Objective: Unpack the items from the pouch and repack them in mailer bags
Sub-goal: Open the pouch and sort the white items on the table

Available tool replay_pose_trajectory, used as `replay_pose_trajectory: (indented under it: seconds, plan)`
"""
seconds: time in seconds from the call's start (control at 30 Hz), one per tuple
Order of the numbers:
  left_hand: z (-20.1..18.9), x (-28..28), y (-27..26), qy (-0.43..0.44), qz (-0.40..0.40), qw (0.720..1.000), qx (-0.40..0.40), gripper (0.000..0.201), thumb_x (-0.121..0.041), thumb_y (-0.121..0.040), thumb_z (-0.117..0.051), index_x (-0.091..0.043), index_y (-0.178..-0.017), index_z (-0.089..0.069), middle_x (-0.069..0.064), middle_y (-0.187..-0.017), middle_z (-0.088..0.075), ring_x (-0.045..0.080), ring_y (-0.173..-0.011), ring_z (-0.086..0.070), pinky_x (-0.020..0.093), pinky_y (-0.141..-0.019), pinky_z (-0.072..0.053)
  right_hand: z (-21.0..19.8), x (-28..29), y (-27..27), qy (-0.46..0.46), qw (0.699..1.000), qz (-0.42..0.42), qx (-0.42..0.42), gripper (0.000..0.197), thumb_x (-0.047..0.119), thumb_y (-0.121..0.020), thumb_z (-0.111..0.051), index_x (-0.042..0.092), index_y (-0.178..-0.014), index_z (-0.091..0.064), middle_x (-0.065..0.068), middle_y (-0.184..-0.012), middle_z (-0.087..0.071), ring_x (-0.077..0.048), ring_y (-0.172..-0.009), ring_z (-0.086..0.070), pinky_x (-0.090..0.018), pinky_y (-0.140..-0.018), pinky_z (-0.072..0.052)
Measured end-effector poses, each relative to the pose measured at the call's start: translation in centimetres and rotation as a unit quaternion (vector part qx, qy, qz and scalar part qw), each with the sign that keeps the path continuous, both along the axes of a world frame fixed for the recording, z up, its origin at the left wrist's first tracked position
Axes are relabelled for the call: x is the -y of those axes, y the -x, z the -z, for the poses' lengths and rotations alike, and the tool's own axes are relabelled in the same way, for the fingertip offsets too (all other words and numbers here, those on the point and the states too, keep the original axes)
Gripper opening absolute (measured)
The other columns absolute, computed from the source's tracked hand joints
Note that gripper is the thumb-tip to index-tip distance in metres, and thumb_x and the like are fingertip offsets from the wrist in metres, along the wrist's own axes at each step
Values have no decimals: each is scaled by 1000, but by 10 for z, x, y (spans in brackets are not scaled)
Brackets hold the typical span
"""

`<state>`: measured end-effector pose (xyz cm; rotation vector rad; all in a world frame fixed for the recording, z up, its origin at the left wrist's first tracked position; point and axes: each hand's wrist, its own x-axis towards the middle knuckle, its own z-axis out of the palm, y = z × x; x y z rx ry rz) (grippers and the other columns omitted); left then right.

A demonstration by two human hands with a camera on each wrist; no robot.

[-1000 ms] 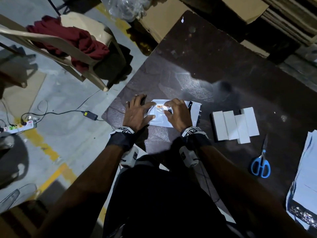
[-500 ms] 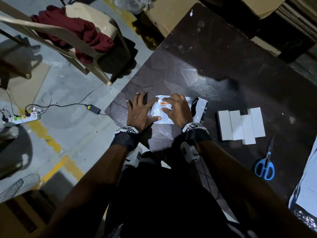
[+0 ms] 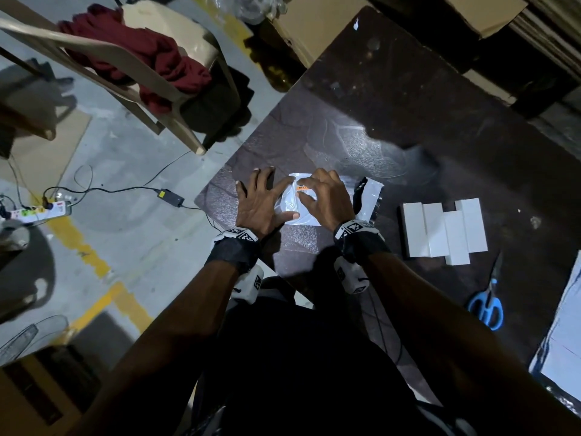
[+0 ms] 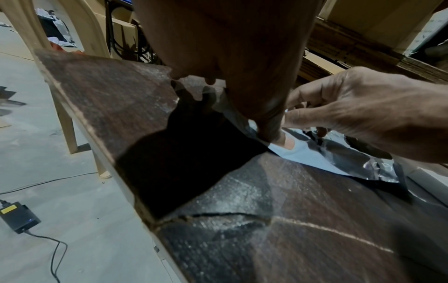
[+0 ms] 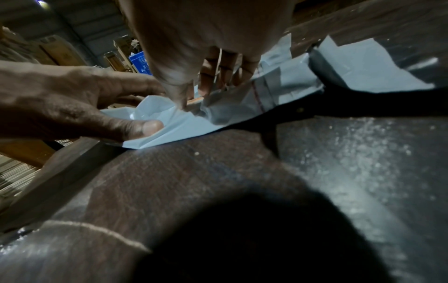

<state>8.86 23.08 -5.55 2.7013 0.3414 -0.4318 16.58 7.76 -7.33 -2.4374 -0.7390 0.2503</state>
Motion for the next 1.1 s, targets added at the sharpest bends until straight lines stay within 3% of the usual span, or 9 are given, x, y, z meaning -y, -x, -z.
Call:
replay_pose_trajectory:
  seconds: [0.13, 0.27, 0.57, 0.77, 0.97, 1.1]
  plan:
    - [-3, 1, 0, -5, 3, 1000, 0, 83, -64, -75, -67, -38, -147, -34, 8, -157, -19, 34, -146, -8, 67, -112, -9, 0, -4, 4, -8, 1000, 5, 14, 8, 16, -78, -65, 15, -84, -71, -3, -87, -65, -27, -81, -54, -38, -70, -47]
    - [-2, 0, -1, -15, 7, 1000, -7, 83, -65, -75, -66, -39, -147, -33, 8, -157, -18, 34, -146, -7, 67, -112, -9, -1, -8, 7, 1, 1000, 18, 7, 11, 16, -78, -57, 16, -72, -66, -1, -78, -63, -27, -77, -53, -38, -64, -46]
    - [-1, -1, -2, -20, 17, 1000, -4, 84, -67, -74, -65, -38, -146, -34, 7, -157, -18, 34, -146, -6, 67, -112, -8, -3, -6, 11, -16, 997, 51, -47, 30, 28, -84, -38, 13, -83, -64, -8, -93, -66, -34, -89, -54, -42, -78, -45]
    - [0, -2, -4, -42, 33, 998, -13, 88, -70, -72, -64, -38, -148, -31, 8, -157, -18, 36, -146, -7, 68, -110, -9, -10, -6, 13, 51, 986, 102, -123, 11, 18, -90, -49, 19, -92, -60, -3, -108, -62, -29, -112, -48, -43, -89, -35]
    - [0, 0, -3, -57, 43, 997, -8, 90, -69, -73, -64, -36, -149, -31, 7, -158, -17, 35, -145, -8, 67, -111, -10, -12, -4, 9, 21, 983, 111, -145, 18, 16, -90, -50, 21, -99, -65, 2, -108, -68, -28, -111, -51, -44, -91, -40]
    - [1, 5, 6, -79, 46, 996, -9, 89, -72, -76, -59, -33, -150, -28, 7, -158, -16, 36, -145, -8, 67, -110, -12, -13, -5, 9, -12, 981, 111, -157, 21, 25, -92, -50, 20, -97, -69, 2, -94, -73, -32, -103, -56, -45, -89, -45]
